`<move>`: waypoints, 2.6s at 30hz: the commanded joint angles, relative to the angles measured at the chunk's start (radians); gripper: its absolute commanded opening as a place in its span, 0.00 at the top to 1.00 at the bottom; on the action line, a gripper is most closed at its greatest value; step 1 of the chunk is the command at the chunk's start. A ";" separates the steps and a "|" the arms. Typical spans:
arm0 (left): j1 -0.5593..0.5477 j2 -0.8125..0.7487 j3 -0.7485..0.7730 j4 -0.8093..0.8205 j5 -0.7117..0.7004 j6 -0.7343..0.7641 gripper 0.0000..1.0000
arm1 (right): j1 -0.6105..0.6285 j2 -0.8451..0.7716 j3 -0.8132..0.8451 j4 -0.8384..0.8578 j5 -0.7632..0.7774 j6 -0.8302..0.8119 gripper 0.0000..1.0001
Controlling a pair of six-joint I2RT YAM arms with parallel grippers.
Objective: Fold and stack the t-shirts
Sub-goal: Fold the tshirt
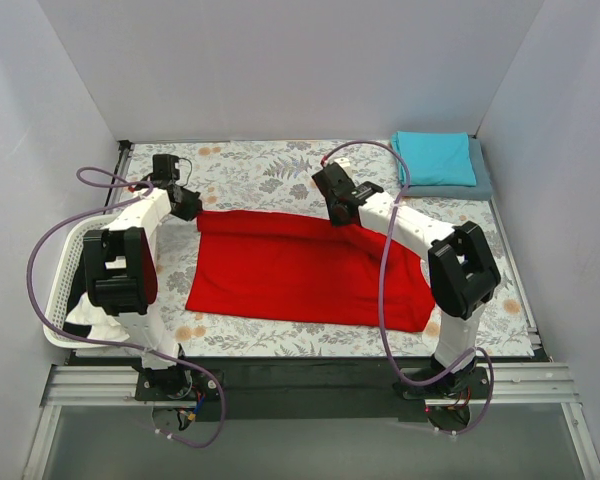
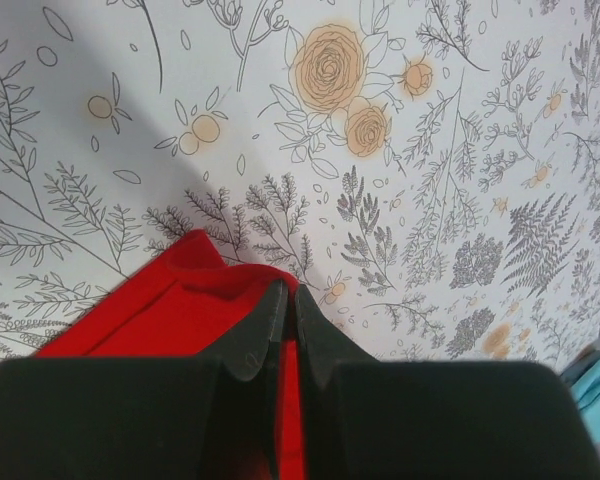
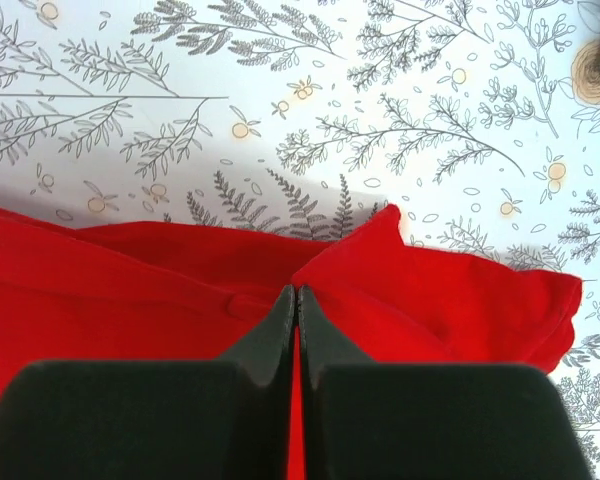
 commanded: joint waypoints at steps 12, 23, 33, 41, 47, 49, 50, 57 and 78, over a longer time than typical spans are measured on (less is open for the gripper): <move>0.024 0.012 0.010 0.191 0.122 0.018 1.00 | -0.031 0.041 0.086 0.000 0.061 -0.045 0.99; 0.038 0.032 0.013 0.219 0.170 0.034 1.00 | -0.031 0.011 0.048 -0.002 0.023 -0.036 0.99; 0.061 -0.084 -0.112 0.181 0.164 0.015 1.00 | -0.031 -0.118 -0.128 -0.003 -0.117 0.008 0.99; 0.070 -0.152 -0.182 0.129 0.147 0.023 1.00 | -0.010 -0.178 -0.207 -0.003 -0.207 0.041 0.99; 0.073 -0.193 -0.241 0.095 0.136 0.026 1.00 | 0.021 -0.181 -0.237 -0.011 -0.227 0.048 0.99; 0.073 -0.207 -0.266 0.092 0.133 0.027 1.00 | 0.029 -0.179 -0.244 -0.014 -0.226 0.054 0.99; 0.073 -0.213 -0.274 0.081 0.131 0.027 1.00 | 0.033 -0.178 -0.250 -0.014 -0.226 0.056 0.99; 0.073 -0.241 -0.317 0.056 0.125 0.031 1.00 | 0.062 -0.170 -0.273 -0.017 -0.220 0.068 0.99; 0.094 -0.322 -0.360 -0.008 0.110 0.050 1.00 | 0.092 -0.158 -0.291 -0.045 -0.198 0.061 0.99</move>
